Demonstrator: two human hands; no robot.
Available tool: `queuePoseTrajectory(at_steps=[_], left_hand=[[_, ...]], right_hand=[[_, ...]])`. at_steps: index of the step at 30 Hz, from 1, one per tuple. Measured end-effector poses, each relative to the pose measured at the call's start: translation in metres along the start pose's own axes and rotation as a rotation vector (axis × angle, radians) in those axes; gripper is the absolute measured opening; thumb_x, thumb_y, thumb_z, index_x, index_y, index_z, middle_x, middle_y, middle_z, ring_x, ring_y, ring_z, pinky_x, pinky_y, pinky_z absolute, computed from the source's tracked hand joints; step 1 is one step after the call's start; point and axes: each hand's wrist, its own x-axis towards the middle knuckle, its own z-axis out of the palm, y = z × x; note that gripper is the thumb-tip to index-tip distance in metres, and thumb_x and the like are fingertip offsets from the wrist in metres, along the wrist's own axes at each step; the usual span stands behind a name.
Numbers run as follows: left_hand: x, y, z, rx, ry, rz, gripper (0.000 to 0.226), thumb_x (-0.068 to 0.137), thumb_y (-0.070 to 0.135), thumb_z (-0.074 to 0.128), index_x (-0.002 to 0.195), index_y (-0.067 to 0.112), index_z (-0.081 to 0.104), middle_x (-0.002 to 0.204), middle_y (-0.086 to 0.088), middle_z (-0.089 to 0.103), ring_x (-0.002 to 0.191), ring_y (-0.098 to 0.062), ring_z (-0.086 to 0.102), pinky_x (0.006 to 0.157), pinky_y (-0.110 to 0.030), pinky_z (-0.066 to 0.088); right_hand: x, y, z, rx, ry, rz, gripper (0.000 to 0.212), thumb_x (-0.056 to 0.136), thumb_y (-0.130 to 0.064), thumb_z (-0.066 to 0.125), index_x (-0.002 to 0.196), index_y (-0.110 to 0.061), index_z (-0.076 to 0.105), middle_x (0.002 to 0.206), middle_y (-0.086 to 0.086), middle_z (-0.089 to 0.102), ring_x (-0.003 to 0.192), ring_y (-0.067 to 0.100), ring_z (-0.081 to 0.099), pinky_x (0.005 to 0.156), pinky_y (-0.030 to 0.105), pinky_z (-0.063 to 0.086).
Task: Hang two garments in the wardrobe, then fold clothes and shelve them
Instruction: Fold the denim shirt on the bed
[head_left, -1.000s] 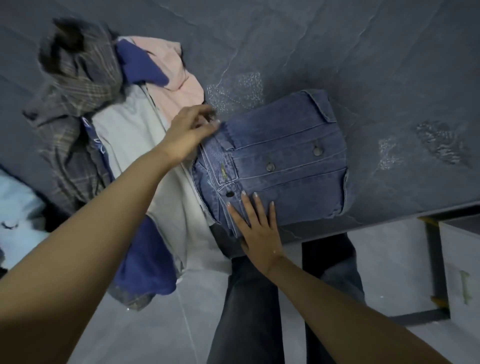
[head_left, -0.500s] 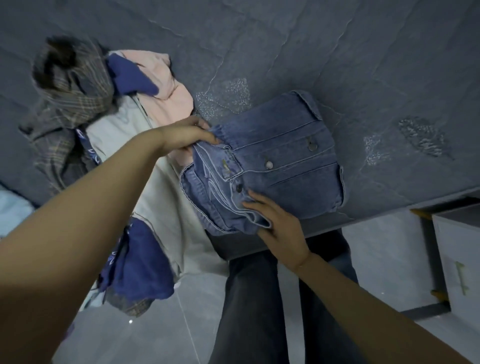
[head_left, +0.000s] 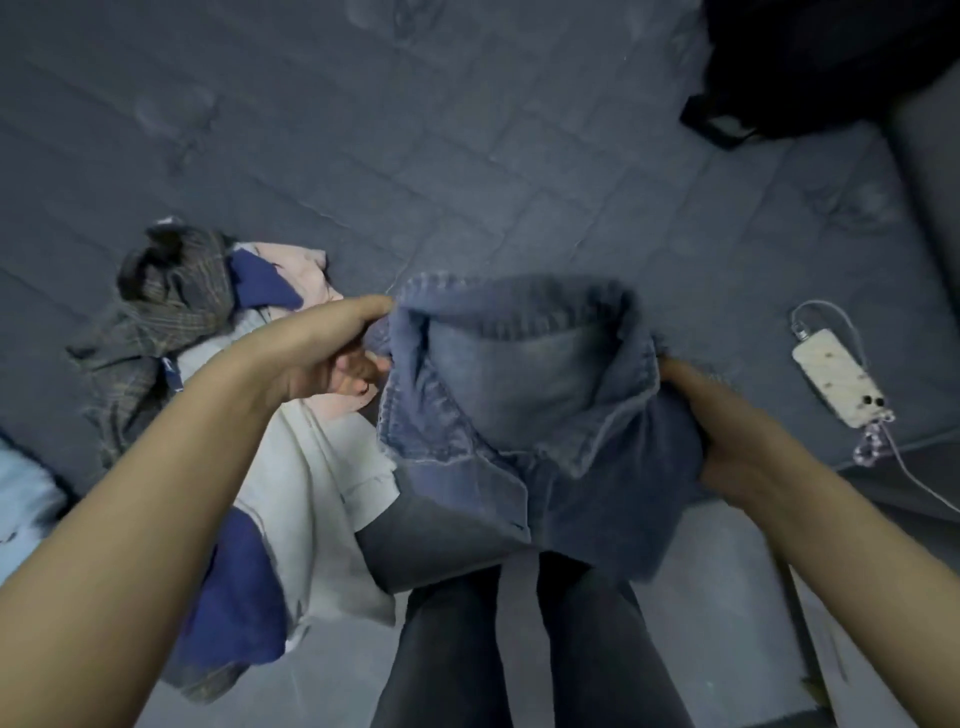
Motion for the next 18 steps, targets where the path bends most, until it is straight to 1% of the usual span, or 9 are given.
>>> queuePoseTrajectory(at_steps=[2,3,6,8,9,10,13,16,18], left_hand=[[0.016,0.009,0.0,-0.144,0.015,-0.056,0.044,0.084,0.022,0.038,0.041,0.018,0.048,0.039,0.004,0.046,0.026,-0.005,0.026,0.037,-0.008,0.03],[0.031,0.007,0.001,-0.242,0.014,-0.09,0.039,0.083,0.024,0.037,0.046,0.018,0.05,0.042,0.001,0.052,0.028,-0.007,0.029,0.038,-0.009,0.033],[0.086,-0.025,0.014,-0.579,0.071,-0.124,0.036,0.097,0.037,0.035,0.093,0.01,0.059,0.076,-0.008,0.071,0.044,-0.012,0.053,0.048,-0.02,0.051],[0.118,-0.066,0.028,-0.683,0.158,-0.113,0.037,0.101,0.035,0.037,0.122,0.01,0.055,0.108,-0.007,0.067,0.078,-0.015,0.065,0.076,-0.027,0.054],[0.127,-0.088,0.037,-0.641,0.197,-0.106,0.034,0.101,0.033,0.041,0.123,0.013,0.056,0.114,-0.004,0.064,0.09,-0.015,0.062,0.086,-0.03,0.049],[0.133,-0.108,0.046,-0.579,0.215,-0.093,0.028,0.1,0.032,0.046,0.115,0.015,0.061,0.112,-0.001,0.065,0.095,-0.016,0.06,0.089,-0.031,0.046],[0.131,-0.162,0.074,-0.504,0.279,-0.039,0.016,0.094,0.031,0.06,0.098,0.016,0.066,0.102,-0.002,0.07,0.097,-0.02,0.065,0.081,-0.034,0.051],[0.111,-0.196,0.091,-0.356,0.465,0.033,0.024,0.088,0.032,0.069,0.098,0.012,0.061,0.101,-0.002,0.07,0.092,-0.016,0.066,0.082,-0.034,0.053],[0.099,-0.21,0.097,-0.19,0.46,0.088,0.02,0.089,0.033,0.069,0.089,0.013,0.067,0.092,0.004,0.073,0.084,-0.01,0.068,0.074,-0.027,0.054]], right_hand=[[0.03,-0.012,-0.017,-0.002,0.042,0.064,0.031,0.052,-0.043,0.077,0.076,-0.023,0.081,0.092,0.001,0.077,0.08,0.015,0.074,0.056,0.025,0.057],[0.05,-0.013,-0.027,-0.013,0.063,0.082,0.028,0.058,-0.043,0.077,0.078,-0.024,0.081,0.093,-0.001,0.077,0.08,0.014,0.074,0.056,0.024,0.057],[0.116,0.008,-0.061,-0.067,0.168,0.096,0.017,0.091,-0.036,0.061,0.096,-0.023,0.072,0.098,-0.004,0.073,0.085,0.013,0.07,0.064,0.022,0.054],[0.147,0.041,-0.088,-0.054,0.269,0.137,0.017,0.1,-0.03,0.049,0.102,-0.019,0.062,0.096,-0.002,0.063,0.088,0.014,0.06,0.069,0.023,0.05],[0.155,0.059,-0.099,-0.058,0.297,0.17,0.018,0.101,-0.029,0.046,0.108,-0.018,0.058,0.099,-0.001,0.06,0.092,0.016,0.057,0.074,0.025,0.048],[0.159,0.078,-0.108,-0.058,0.308,0.2,0.021,0.101,-0.03,0.045,0.113,-0.018,0.057,0.102,0.001,0.06,0.094,0.017,0.056,0.078,0.029,0.046],[0.144,0.126,-0.116,-0.002,0.29,0.227,0.022,0.099,-0.034,0.049,0.105,-0.02,0.065,0.103,0.002,0.066,0.083,0.015,0.063,0.078,0.033,0.049],[0.109,0.164,-0.109,-0.097,0.322,0.206,0.03,0.092,-0.035,0.063,0.115,-0.016,0.065,0.115,0.0,0.069,0.1,0.014,0.065,0.088,0.031,0.053],[0.09,0.181,-0.103,-0.197,0.378,0.189,0.033,0.087,-0.035,0.069,0.113,-0.016,0.062,0.117,-0.004,0.066,0.102,0.007,0.063,0.083,0.024,0.05]])
